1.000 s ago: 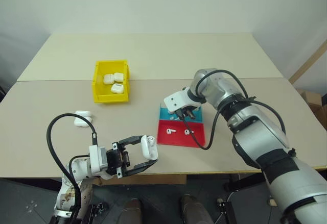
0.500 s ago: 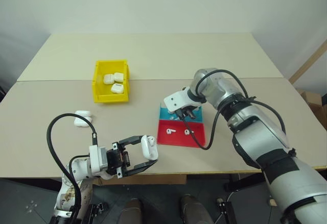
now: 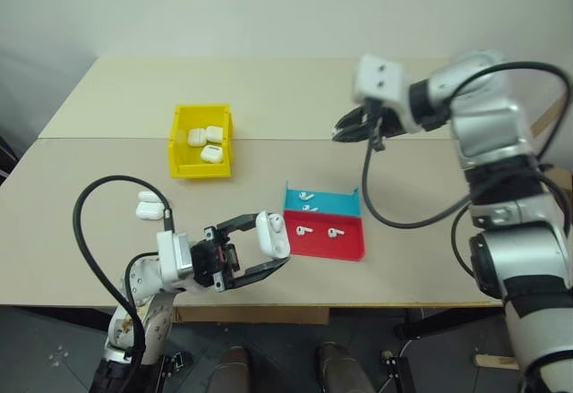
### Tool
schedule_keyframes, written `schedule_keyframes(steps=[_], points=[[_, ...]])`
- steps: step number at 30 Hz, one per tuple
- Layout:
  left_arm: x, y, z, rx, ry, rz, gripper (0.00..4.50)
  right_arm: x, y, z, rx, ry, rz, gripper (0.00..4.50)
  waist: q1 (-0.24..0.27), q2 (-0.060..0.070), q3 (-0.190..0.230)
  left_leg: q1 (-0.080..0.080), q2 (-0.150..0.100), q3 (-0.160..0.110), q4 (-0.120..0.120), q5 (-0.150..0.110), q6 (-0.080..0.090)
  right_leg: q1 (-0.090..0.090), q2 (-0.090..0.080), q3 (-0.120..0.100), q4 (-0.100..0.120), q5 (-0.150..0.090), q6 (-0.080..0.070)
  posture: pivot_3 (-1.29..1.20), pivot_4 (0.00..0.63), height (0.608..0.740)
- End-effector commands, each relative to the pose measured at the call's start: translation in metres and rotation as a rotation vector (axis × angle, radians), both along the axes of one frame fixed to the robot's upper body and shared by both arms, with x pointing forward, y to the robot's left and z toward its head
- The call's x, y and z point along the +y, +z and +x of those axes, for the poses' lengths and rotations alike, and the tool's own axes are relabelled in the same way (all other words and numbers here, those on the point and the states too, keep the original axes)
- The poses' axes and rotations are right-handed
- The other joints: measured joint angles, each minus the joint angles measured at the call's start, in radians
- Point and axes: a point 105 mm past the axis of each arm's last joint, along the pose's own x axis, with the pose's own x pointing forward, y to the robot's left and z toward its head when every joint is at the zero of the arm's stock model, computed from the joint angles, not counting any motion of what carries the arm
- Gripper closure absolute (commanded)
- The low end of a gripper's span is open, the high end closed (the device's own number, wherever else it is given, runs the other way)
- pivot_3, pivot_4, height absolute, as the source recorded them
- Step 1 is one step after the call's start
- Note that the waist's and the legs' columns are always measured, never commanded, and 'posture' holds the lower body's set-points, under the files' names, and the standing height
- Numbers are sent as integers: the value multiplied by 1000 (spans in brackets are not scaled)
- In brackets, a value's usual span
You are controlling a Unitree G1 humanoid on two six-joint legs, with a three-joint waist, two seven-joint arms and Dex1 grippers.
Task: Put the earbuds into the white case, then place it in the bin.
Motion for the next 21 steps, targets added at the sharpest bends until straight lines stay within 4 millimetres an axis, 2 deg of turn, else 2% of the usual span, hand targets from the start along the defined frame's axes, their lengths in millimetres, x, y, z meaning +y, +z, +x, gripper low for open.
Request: schedule_keyframes(steps=[1,5,10,16,21], points=[[-7,23,-6,-48,-56,-38,1735,-4,34,-42,-136,36,239,3634,3,0,0,-1,0,-1,0,0,0,0,0,0,0,0,0,0,150,740],[-12,36,-4,-72,-107,-75,1735,-9,35,-88,-148,128,412,3634,4,0,0,-1,-1,0,2,0,0,1,-1,0,0,0,1,0,150,740],[-22,46,-3,-42,-138,-99,1735,-3,34,-119,-46,193,566,3634,-3,0,-1,1,0,0,2,0,0,2,0,1,0,0,1,0,150,740],[-25,50,1,-15,-126,-120,1735,14,25,-143,45,302,699,3634,0,0,-1,0,0,0,2,0,0,2,1,0,-1,0,1,0,150,740],[-26,49,6,-4,-113,-140,1735,28,10,-149,123,335,742,3634,1,0,-1,-1,-1,0,2,0,0,2,0,0,-1,-1,1,0,150,740]])
